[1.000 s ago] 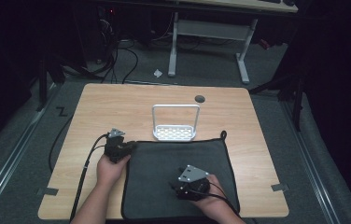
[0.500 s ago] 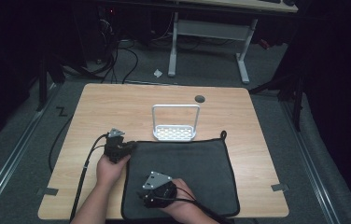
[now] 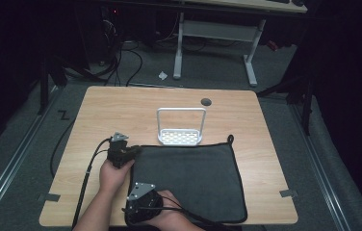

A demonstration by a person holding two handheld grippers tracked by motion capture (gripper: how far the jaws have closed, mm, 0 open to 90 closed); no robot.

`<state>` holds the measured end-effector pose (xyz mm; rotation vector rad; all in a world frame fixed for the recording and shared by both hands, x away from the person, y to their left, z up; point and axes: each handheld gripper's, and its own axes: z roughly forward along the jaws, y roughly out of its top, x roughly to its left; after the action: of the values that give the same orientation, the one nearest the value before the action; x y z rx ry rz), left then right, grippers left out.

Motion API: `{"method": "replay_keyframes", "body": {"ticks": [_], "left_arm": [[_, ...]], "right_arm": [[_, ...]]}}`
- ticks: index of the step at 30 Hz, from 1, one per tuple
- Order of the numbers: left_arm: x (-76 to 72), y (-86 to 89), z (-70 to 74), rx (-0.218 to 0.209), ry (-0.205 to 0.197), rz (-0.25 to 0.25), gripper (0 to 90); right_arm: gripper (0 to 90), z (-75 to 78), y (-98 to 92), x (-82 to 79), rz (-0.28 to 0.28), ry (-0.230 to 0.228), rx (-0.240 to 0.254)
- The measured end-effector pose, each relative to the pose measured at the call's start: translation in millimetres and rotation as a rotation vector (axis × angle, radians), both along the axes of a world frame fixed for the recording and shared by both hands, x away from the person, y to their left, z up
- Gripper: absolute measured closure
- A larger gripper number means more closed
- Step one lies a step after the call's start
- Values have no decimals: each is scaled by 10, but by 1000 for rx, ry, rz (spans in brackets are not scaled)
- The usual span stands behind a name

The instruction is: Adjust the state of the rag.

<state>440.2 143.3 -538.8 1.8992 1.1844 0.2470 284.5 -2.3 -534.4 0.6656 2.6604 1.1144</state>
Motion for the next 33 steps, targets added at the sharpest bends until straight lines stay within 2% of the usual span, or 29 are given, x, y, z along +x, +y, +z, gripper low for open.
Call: {"method": "replay_keyframes", "body": {"ticks": [3,9,16,22,24,26,29,33], "left_arm": [[0,-1,0,-2,1,1,802],[0,0,0,-2,2,2,802],[9,14,-4,-16,10,2,803],[32,52,-11,-54,39,0,823],[33,89,-2,-95,48,0,827],[4,138,18,-148,33,13,829],[-31,176,42,-197,28,25,828],[-81,218,112,-234,3,34,828]], "right_arm": [[325,0,16,-26,18,-14,-8],[537,16,-7,-25,19,-21,-5],[806,24,-57,-7,10,-73,-20],[828,86,-117,-38,20,-109,-4],[828,137,-150,-60,24,-124,19],[828,198,-182,-98,26,-143,39],[828,271,-216,-126,36,-170,65],[828,357,-199,-158,47,-185,90]]}}
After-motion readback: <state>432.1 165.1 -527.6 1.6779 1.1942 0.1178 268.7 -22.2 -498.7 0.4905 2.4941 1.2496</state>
